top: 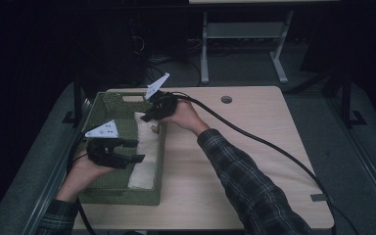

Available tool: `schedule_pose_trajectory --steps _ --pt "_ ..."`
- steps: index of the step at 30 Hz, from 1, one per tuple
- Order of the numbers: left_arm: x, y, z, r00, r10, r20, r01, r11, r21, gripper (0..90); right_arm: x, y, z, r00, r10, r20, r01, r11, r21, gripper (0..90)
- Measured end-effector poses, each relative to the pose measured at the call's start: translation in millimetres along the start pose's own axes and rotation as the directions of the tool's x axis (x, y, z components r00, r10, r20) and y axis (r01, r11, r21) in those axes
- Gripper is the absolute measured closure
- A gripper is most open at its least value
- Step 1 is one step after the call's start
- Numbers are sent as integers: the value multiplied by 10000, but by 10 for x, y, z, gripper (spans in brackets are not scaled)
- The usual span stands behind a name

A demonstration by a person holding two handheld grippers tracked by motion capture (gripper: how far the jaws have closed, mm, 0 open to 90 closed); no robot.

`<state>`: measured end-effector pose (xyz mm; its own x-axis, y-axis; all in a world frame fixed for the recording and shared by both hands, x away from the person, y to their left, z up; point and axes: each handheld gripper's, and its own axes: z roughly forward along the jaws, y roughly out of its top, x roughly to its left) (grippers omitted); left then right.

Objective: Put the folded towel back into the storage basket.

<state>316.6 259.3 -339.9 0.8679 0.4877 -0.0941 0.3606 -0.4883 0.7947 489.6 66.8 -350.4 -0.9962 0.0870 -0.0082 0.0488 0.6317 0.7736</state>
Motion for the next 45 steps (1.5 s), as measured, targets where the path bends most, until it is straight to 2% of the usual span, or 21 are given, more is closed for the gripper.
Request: schedule_pose_trajectory --steps 4,10,13,16,18,19,23,25,29,45 --pt "2 18 30 10000 -9 80 10 10000 -51 373 -89 9 -10 9997 -168 173 168 9999 -36 824" --pt "4 25 57 9999 51 128 -50 10000 -35 372 -224 -5 17 9999 3 172 -1 9999 -109 808" --pt "9 23 60 9999 32 130 -31 10000 -58 372 -256 -15 54 9987 -98 494 100 9999 -35 710" --pt "7 22 55 9999 19 124 -18 10000 -81 370 -290 -12 29 9964 148 838 -131 9997 -217 612" --pt "8 19 55 9999 1 101 -1 10000 -86 367 -318 -6 -7 9944 160 1048 -133 9996 -265 582" --pt "10 20 56 10000 -20 79 21 10000 -80 366 -315 -1 -31 9944 309 1011 -280 9992 -300 575" --pt "8 43 73 10000 -61 13 61 9999 -150 354 -329 4 -134 9941 317 1040 -278 9989 -382 527" --pt "-8 73 93 10000 -57 22 58 9998 -212 348 -313 1 -195 9939 506 977 -463 9979 -453 507" --pt "-41 157 155 10000 46 74 -44 9998 -206 338 -283 -44 -324 9934 593 986 -549 9974 -468 488" --pt "-265 521 513 9999 152 -36 -152 9999 20 319 -217 -496 -948 9880 1042 1139 -987 9937 -532 437"
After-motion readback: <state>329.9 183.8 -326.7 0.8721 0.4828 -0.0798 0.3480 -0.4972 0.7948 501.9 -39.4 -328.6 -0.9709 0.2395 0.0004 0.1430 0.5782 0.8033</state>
